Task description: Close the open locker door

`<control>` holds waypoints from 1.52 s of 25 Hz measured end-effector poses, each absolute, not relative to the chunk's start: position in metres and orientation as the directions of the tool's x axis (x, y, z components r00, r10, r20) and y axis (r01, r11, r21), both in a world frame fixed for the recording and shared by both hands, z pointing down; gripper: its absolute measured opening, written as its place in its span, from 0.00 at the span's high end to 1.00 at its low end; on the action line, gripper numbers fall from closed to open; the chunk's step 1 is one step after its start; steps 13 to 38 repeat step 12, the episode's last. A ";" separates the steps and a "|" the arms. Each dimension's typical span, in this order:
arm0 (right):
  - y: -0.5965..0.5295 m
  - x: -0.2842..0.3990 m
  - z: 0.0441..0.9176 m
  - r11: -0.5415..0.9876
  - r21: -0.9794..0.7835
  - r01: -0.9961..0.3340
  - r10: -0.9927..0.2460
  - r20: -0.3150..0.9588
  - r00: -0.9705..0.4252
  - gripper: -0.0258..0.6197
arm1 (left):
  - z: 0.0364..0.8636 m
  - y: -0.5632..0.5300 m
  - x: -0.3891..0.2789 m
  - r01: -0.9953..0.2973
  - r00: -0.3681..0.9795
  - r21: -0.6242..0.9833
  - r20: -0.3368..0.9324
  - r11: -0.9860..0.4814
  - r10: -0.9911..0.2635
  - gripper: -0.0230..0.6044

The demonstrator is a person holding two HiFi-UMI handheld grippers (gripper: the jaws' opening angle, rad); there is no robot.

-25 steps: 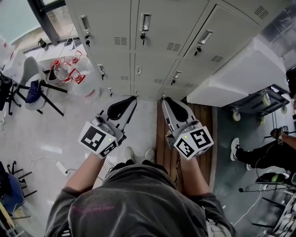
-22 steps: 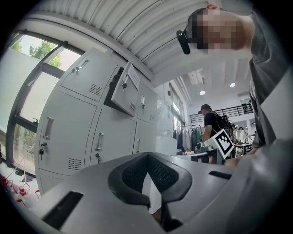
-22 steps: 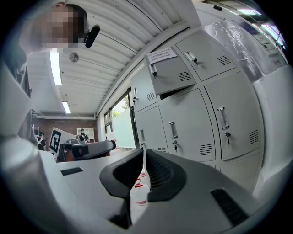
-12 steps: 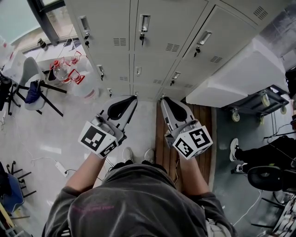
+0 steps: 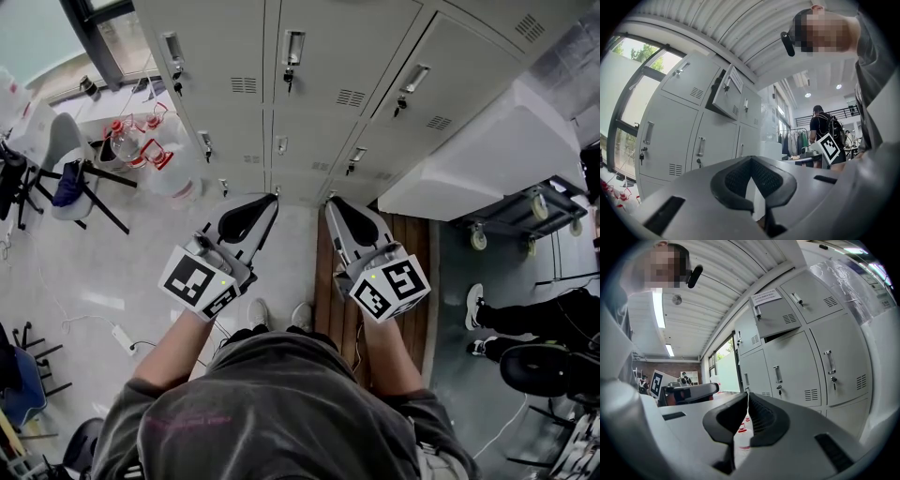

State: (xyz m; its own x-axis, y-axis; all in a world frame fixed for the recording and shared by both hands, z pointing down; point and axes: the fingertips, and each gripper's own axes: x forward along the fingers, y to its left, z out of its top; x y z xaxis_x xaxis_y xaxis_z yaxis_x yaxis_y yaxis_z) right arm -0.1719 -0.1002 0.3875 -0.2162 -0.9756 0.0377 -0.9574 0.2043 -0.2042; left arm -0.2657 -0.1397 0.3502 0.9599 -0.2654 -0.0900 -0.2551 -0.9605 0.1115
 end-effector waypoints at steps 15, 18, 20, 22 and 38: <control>-0.094 -0.167 0.385 0.215 -0.196 -0.957 -0.974 0.030 -0.225 0.92 | 0.350 -0.133 -0.260 -0.261 0.958 0.110 -0.095 -0.959 -0.272 0.94; -0.094 -0.167 0.385 0.215 -0.196 -0.957 -0.974 0.030 -0.225 0.92 | 0.350 -0.133 -0.260 -0.261 0.958 0.110 -0.095 -0.959 -0.272 0.94; -0.094 -0.167 0.385 0.215 -0.196 -0.957 -0.974 0.030 -0.225 0.92 | 0.350 -0.133 -0.260 -0.261 0.958 0.110 -0.095 -0.959 -0.272 0.94; -0.094 -0.167 0.385 0.215 -0.196 -0.957 -0.974 0.030 -0.225 0.92 | 0.350 -0.133 -0.260 -0.261 0.958 0.110 -0.095 -0.959 -0.272 0.94; -0.094 -0.167 0.385 0.215 -0.196 -0.957 -0.974 0.030 -0.225 0.92 | 0.350 -0.133 -0.260 -0.261 0.958 0.110 -0.095 -0.959 -0.272 0.94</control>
